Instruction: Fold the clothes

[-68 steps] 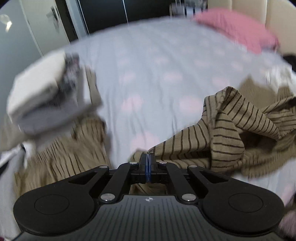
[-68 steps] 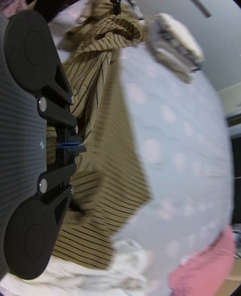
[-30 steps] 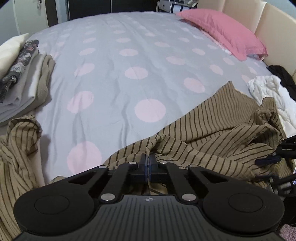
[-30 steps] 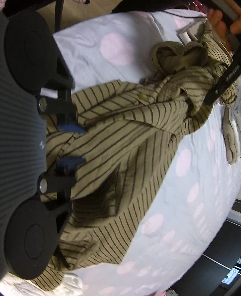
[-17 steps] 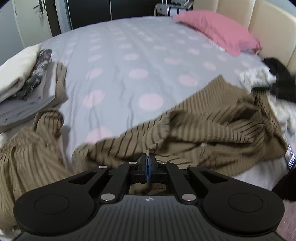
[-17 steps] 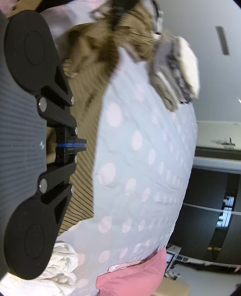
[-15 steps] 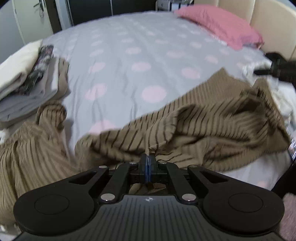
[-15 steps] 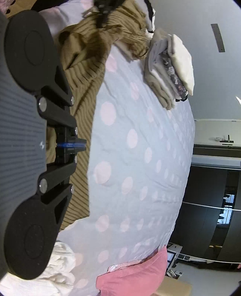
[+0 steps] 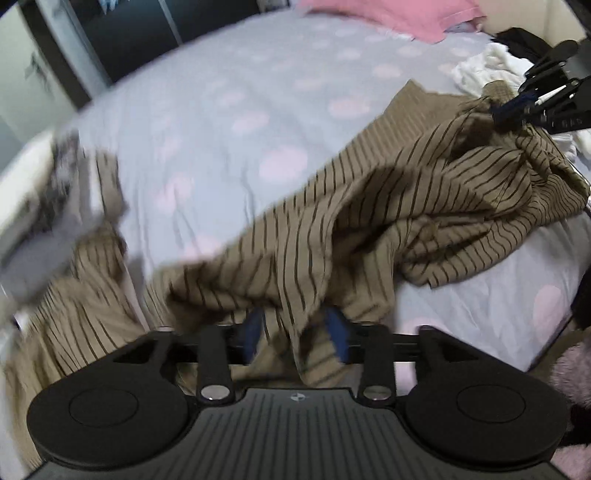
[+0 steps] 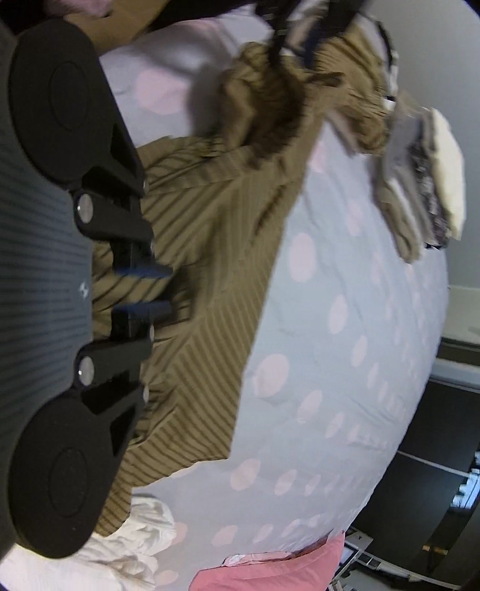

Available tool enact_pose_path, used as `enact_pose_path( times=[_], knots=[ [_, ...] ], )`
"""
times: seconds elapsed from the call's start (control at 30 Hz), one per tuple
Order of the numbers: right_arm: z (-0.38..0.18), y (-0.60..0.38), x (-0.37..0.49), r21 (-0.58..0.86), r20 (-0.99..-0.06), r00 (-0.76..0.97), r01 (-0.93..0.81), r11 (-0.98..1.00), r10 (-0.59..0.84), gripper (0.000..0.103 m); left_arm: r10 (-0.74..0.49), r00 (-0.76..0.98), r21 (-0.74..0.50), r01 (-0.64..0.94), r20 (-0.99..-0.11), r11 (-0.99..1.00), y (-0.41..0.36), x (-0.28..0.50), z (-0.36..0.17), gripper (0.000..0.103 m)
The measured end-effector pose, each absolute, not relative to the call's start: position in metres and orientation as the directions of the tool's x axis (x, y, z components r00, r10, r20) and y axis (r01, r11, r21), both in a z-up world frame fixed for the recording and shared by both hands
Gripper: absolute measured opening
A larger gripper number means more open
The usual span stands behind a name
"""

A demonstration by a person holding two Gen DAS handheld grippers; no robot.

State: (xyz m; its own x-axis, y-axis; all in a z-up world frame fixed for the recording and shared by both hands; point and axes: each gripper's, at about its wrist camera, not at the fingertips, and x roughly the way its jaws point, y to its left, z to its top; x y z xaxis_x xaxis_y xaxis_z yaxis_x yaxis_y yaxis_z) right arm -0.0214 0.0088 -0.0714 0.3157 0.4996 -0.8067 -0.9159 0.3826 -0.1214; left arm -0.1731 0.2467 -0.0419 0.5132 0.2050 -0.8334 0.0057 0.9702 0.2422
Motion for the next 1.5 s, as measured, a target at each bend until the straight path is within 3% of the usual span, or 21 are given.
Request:
enact_pose_path(
  times=[0.17,0.3,0.37,0.4,0.43,0.47,0.5,0.53,0.6,0.87,1.1,1.27,1.37,1.5],
  knots=[
    [-0.085,0.002,-0.031,-0.206,-0.834,0.322,-0.935,0.288,0.447,0.041,0.244,0.556,0.325,0.049,-0.795,0.944,0.235,-0.159,-0.035,0.048],
    [-0.100,0.000,-0.041,-0.281,-0.844,0.340,-0.939,0.198,0.414,0.050,0.228,0.555,0.316,0.068,-0.800,0.946,0.235,-0.142,-0.042,0.048],
    [-0.107,0.000,-0.042,-0.295,-0.847,0.343,-0.939,0.177,0.406,0.050,0.218,0.548,0.300,0.063,-0.807,0.952,0.238,-0.134,-0.046,0.046],
    [-0.110,0.000,-0.041,-0.298,-0.848,0.345,-0.938,0.176,0.403,0.046,0.215,0.545,0.293,0.058,-0.810,0.954,0.239,-0.131,-0.049,0.045],
    [-0.112,0.001,-0.040,-0.299,-0.848,0.348,-0.937,0.181,0.400,0.043,0.212,0.542,0.284,0.053,-0.813,0.957,0.241,-0.127,-0.052,0.034],
    [-0.114,0.001,-0.038,-0.294,-0.849,0.346,-0.937,0.187,0.400,0.032,0.207,0.536,0.271,0.042,-0.818,0.962,0.243,-0.125,-0.054,0.022],
    [-0.114,0.002,-0.038,-0.286,-0.850,0.341,-0.939,0.193,0.401,0.013,0.201,0.532,0.255,0.030,-0.823,0.966,0.246,-0.123,-0.057,0.016],
    [-0.112,0.001,-0.038,-0.282,-0.847,0.342,-0.938,0.200,0.407,0.006,0.190,0.529,0.230,0.010,-0.827,0.973,0.250,-0.123,-0.058,0.009],
    [-0.106,0.000,-0.039,-0.278,-0.833,0.347,-0.936,0.217,0.430,0.004,0.180,0.538,0.196,-0.028,-0.823,0.980,0.257,-0.127,-0.055,0.002],
    [-0.035,-0.025,-0.038,-0.088,-0.724,0.322,-0.920,0.381,0.610,0.004,0.169,0.651,0.087,-0.156,-0.740,0.984,0.282,-0.161,0.000,0.000],
    [0.053,-0.048,-0.043,0.086,-0.551,0.311,-0.902,0.424,0.774,0.003,0.077,0.739,-0.151,-0.237,-0.670,0.960,0.312,-0.168,0.048,0.000],
    [0.113,-0.057,-0.053,0.098,-0.419,0.351,-0.900,0.426,0.838,0.003,-0.001,0.799,-0.294,-0.219,-0.601,0.930,0.322,-0.166,0.080,0.000],
    [0.138,-0.057,-0.059,0.074,-0.364,0.384,-0.896,0.437,0.849,0.002,0.003,0.828,-0.308,-0.211,-0.560,0.928,0.323,-0.161,0.100,0.000],
    [0.125,-0.033,-0.052,0.040,-0.406,0.437,-0.869,0.493,0.803,0.002,0.054,0.813,-0.277,-0.258,-0.579,0.926,0.326,-0.137,0.098,0.000]
  ],
)
